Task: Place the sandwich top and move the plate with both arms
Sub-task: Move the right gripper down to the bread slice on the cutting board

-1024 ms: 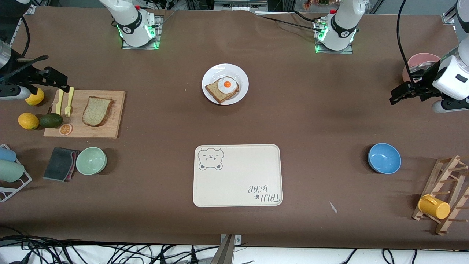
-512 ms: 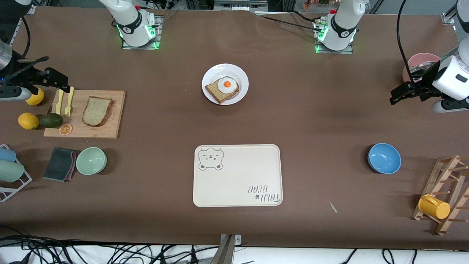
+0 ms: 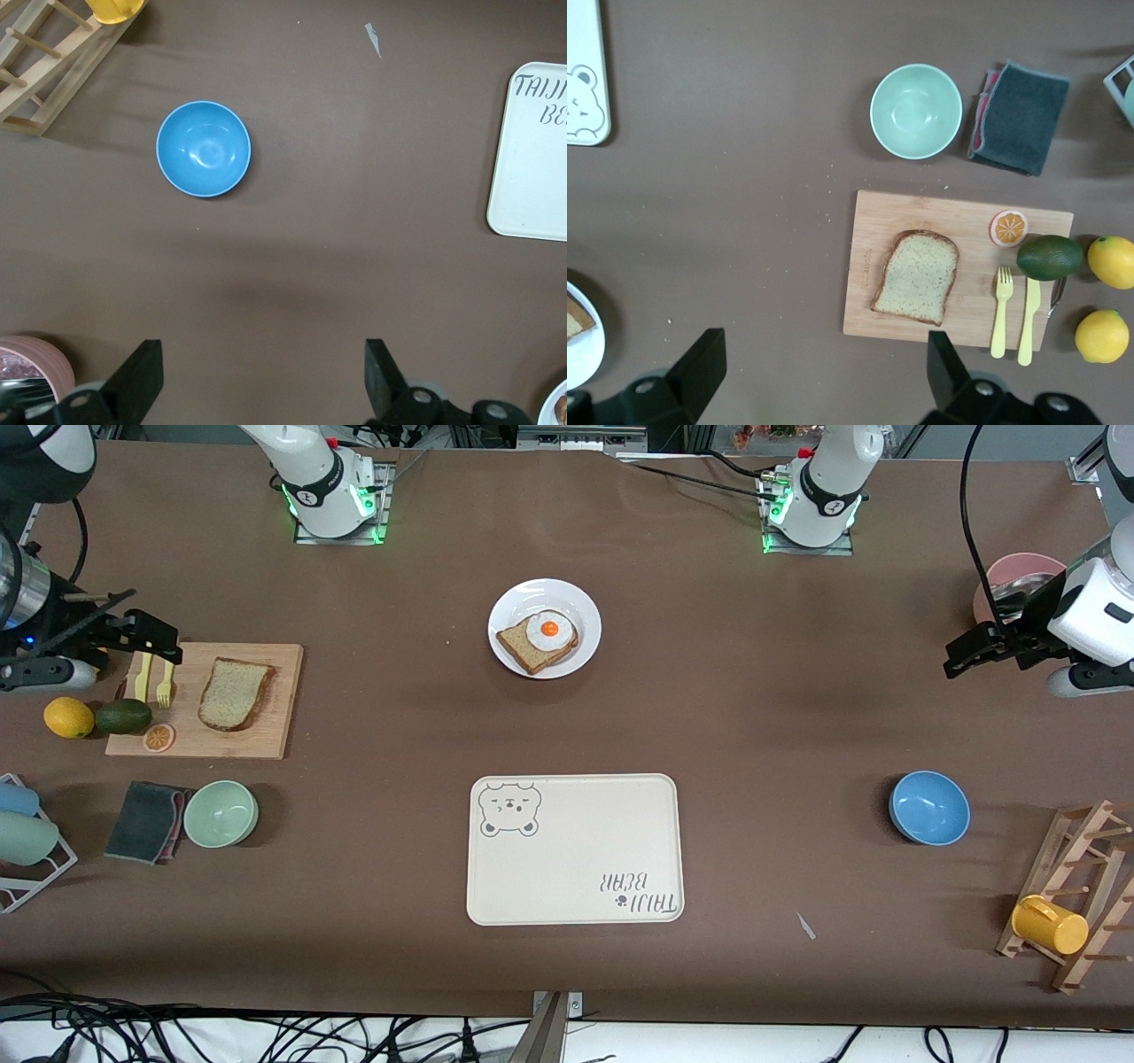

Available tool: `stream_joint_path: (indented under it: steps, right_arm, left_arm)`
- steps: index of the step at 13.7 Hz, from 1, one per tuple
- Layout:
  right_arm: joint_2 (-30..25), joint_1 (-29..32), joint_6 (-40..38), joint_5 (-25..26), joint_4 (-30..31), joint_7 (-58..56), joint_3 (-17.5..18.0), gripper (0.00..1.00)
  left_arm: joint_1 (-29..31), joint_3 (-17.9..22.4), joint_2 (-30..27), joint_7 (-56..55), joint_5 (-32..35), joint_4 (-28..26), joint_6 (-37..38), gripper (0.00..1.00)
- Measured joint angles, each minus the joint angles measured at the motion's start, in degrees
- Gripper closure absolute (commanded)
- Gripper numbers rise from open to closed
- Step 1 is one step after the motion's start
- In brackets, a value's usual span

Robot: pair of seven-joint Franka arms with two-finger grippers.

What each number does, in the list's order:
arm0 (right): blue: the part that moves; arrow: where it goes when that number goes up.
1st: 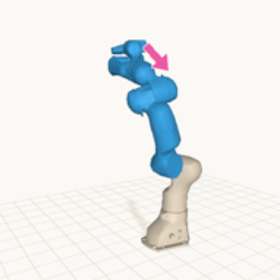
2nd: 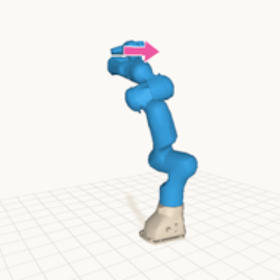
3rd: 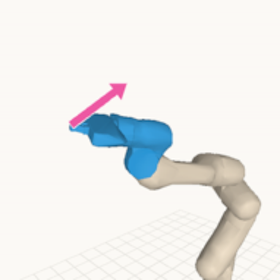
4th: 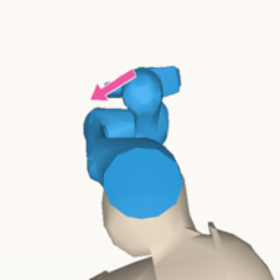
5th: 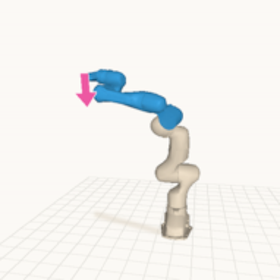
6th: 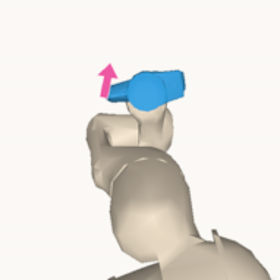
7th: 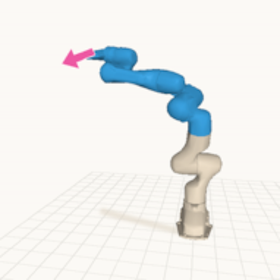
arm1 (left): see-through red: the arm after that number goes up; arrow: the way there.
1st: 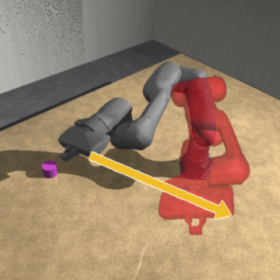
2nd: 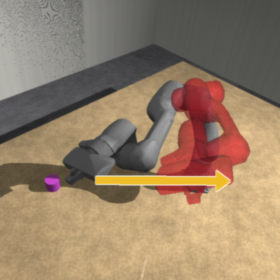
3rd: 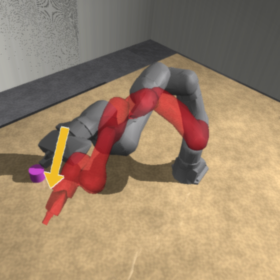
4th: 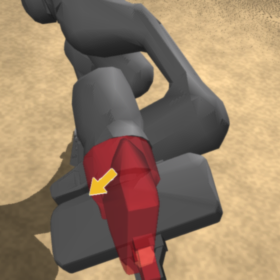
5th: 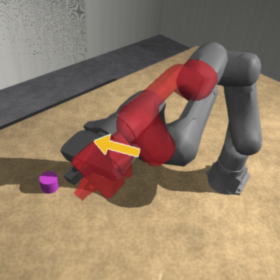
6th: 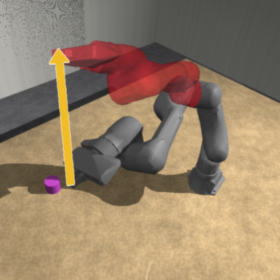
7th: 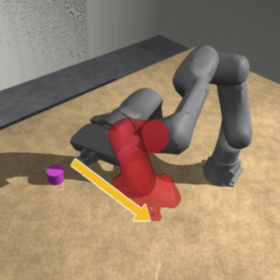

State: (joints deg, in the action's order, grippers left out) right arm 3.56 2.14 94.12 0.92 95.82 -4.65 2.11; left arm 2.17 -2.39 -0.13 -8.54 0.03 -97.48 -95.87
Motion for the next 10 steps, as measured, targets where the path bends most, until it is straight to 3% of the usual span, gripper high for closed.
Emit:
stream_joint_path:
  steps: [5, 10]
  right_arm:
    - [5.8, 0.1, 0.7, 2.8, 0.9, 0.1, -0.2, 0.01]
    - [9.1, 0.0, 13.7, 10.8, 10.7, 6.9, -0.1, 0.02]
  left_arm:
    - [0.0, 0.0, 0.0, 0.0, 0.0, 0.1, 0.0, 0.0]
    - [0.0, 0.0, 0.0, 0.0, 0.0, 0.1, 0.0, 0.0]
